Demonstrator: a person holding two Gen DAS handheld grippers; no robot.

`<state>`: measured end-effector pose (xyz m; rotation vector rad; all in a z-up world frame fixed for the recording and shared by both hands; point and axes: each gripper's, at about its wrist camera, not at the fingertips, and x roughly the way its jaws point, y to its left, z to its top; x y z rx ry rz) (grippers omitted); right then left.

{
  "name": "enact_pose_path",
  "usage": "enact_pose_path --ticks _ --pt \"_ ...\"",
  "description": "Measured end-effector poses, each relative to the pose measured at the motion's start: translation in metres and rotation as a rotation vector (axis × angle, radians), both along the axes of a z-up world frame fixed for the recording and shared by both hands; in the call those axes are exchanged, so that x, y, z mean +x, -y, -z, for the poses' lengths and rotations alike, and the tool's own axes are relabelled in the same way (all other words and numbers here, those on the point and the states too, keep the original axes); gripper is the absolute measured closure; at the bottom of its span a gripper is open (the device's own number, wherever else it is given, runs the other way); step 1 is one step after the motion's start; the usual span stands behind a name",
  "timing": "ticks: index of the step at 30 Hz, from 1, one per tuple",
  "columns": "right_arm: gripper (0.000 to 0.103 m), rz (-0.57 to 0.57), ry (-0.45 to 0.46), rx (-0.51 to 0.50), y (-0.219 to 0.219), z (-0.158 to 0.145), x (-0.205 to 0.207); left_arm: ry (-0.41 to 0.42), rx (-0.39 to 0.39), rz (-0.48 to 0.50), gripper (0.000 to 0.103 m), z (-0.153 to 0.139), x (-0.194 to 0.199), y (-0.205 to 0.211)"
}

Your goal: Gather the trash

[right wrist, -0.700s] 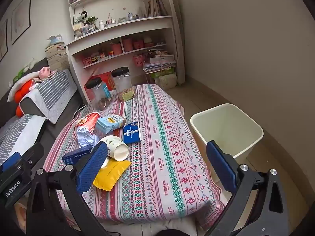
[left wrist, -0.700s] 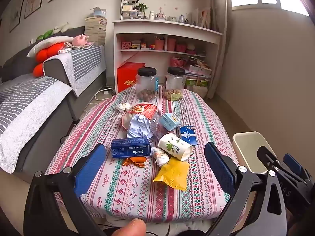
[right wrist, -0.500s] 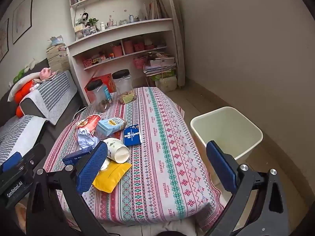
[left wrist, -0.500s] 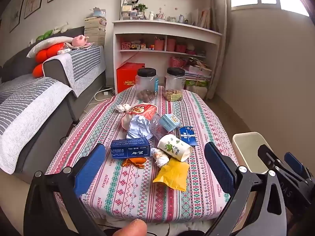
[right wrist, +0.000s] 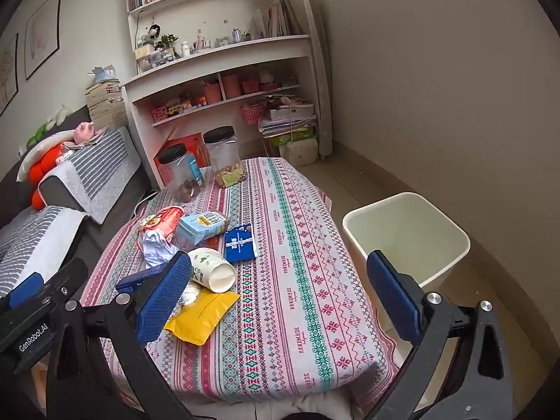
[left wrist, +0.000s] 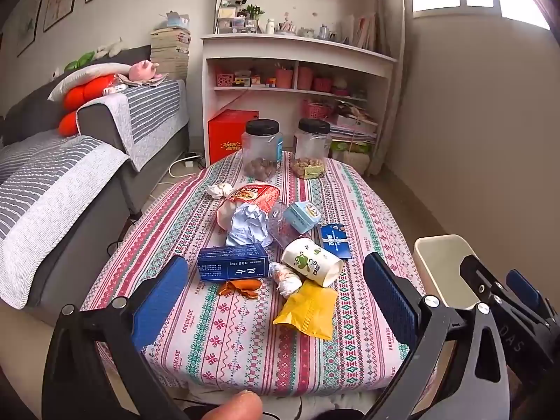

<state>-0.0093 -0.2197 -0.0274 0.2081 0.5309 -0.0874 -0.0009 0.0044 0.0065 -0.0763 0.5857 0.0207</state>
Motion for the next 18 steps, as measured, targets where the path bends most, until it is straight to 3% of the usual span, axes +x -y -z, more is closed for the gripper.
enact_pose_path --ticks 18 --pt "0.007 0.000 -0.003 0.006 -0.0011 0.0001 -0.0001 -0.004 0.003 -0.001 0.006 -0.0014 0.0007 0.0008"
